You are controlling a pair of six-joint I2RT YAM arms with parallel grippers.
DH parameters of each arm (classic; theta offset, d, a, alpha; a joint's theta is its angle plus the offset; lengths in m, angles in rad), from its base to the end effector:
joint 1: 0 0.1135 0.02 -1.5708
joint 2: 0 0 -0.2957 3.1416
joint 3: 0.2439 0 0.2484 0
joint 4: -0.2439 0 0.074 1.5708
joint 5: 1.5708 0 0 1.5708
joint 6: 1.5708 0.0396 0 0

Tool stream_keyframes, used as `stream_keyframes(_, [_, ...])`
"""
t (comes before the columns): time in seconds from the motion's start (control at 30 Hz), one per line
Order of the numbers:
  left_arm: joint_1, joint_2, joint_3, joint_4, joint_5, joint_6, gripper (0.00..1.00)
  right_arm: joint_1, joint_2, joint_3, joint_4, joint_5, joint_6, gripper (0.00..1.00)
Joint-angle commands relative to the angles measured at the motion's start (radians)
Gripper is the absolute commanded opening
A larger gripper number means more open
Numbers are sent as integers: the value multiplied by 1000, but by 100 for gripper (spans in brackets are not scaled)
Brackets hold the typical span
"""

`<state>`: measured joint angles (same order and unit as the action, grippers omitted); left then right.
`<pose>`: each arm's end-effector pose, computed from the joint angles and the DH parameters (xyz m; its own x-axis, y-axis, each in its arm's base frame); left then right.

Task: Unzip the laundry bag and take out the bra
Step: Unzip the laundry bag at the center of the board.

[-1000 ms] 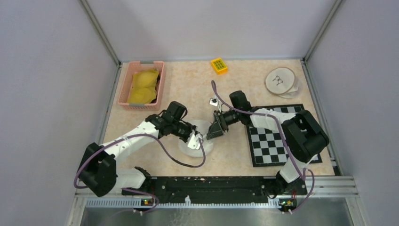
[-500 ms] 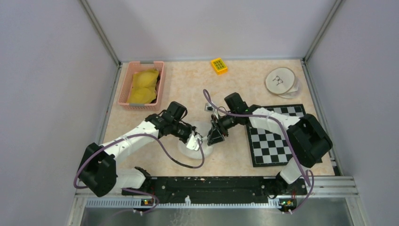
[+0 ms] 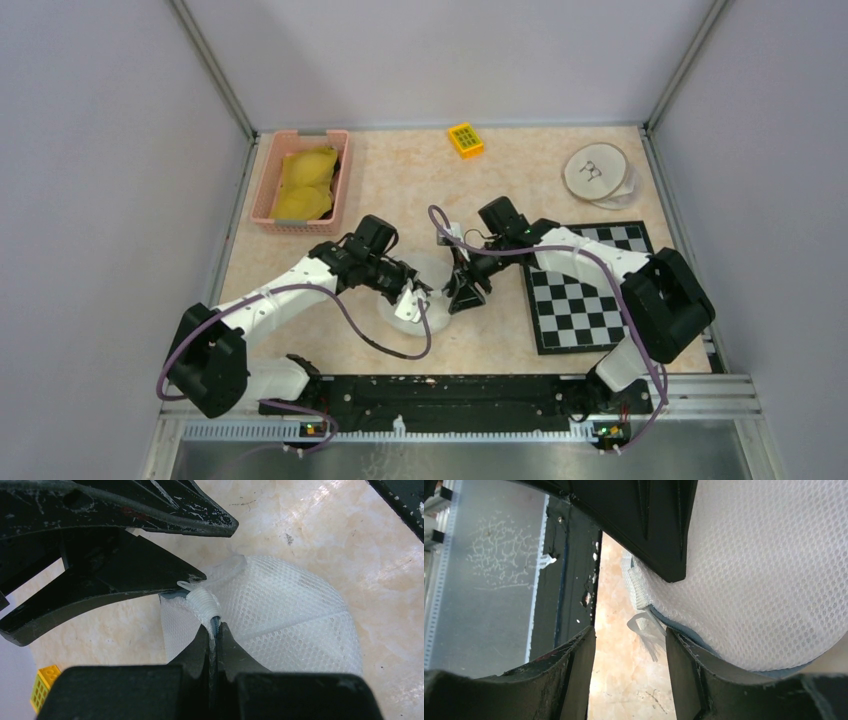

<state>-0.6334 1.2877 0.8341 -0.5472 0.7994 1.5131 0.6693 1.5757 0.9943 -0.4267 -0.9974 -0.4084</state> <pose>0.1728 -0.1621 0.2602 0.6841 0.3611 -0.6337 0.7192 -0.4783 0.5039 0.2200 0.2164 0.2462 -0.3355 -0.5402 -0.7718 -0.8949 -0.0731 0.4402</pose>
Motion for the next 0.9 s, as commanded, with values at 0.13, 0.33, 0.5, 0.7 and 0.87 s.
stream_keyframes(0.13, [-15,-65,-43,60,53,99,0,1,-1,67,51,-27,-106,54])
stream_keyframes(0.33, [-14,-71,-41,69,45,113,0,1,-16,71,15,11,-178,54])
stream_keyframes(0.5, [-18,-69,-42,75,50,111,0,0,-70,13,149,64,-98,54])
stream_keyframes(0.7, [-27,-72,-45,69,51,153,0,13,-61,-8,196,91,-84,53])
stream_keyframes(0.87, [-35,-77,-51,66,44,204,0,11,-42,-8,129,60,-144,52])
